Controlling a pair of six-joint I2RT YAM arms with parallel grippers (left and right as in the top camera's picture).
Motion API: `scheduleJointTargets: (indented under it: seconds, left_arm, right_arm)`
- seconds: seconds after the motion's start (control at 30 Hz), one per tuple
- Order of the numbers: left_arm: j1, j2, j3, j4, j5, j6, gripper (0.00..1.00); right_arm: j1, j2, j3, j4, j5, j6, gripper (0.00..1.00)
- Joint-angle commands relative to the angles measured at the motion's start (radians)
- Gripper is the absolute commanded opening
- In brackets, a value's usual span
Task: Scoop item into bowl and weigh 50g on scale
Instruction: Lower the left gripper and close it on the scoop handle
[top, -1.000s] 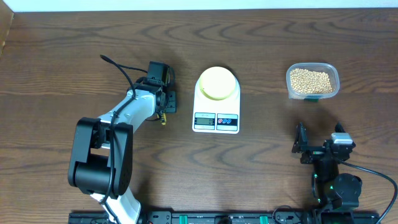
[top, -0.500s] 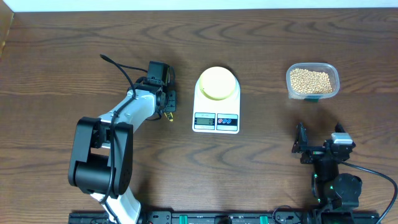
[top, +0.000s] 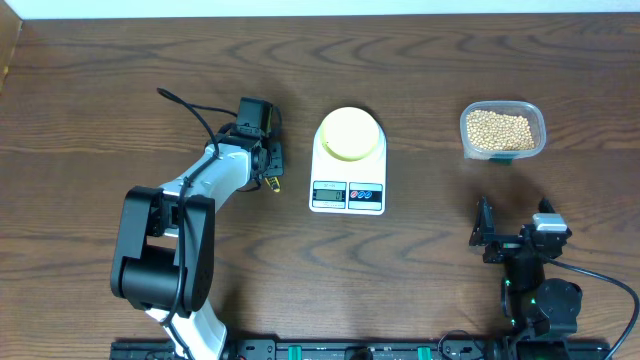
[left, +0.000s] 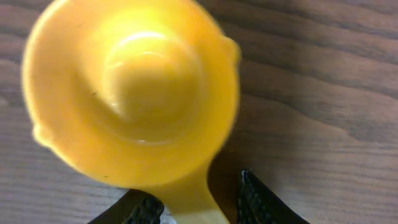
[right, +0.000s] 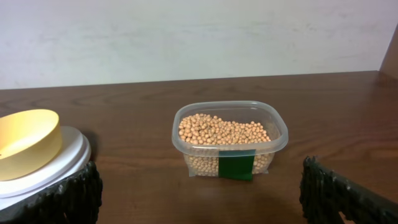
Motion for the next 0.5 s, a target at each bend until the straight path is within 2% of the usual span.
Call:
scheduleJointTargets:
  seconds: [0.0, 0.1, 0.17, 0.23, 0.4, 0.47]
  left_arm:
    - [0.004, 0.035, -0.014, -0.014, -0.07, -0.066, 0.4]
    - [0.004, 0.035, -0.014, -0.016, -0.073, -0.066, 0.39]
    - [0.004, 0.035, -0.014, -0.015, -0.073, -0.075, 0.36]
    - [0.004, 0.035, -0.014, -0.014, -0.073, -0.081, 0.27]
    - [0.004, 0.035, -0.014, -0.011, -0.073, -0.08, 0.24]
    - [0.004, 0.035, -0.014, -0.008, -0.073, -0.08, 0.19]
  right_arm:
    - [-0.003, -0.005, -0.001, -0.004, 0.001, 0.01, 0.99]
    - [-0.003, -0.005, -0.001, -0.004, 0.001, 0.01, 0.99]
    - [-0.003, -0.005, -0.001, -0.004, 0.001, 0.01, 0.99]
    - [-0.003, -0.005, -0.001, -0.004, 0.001, 0.01, 0.99]
    - [-0.003, -0.005, -0.001, -0.004, 0.001, 0.01, 0.99]
    - [-0.003, -0.005, -0.001, -0.004, 0.001, 0.01, 0.99]
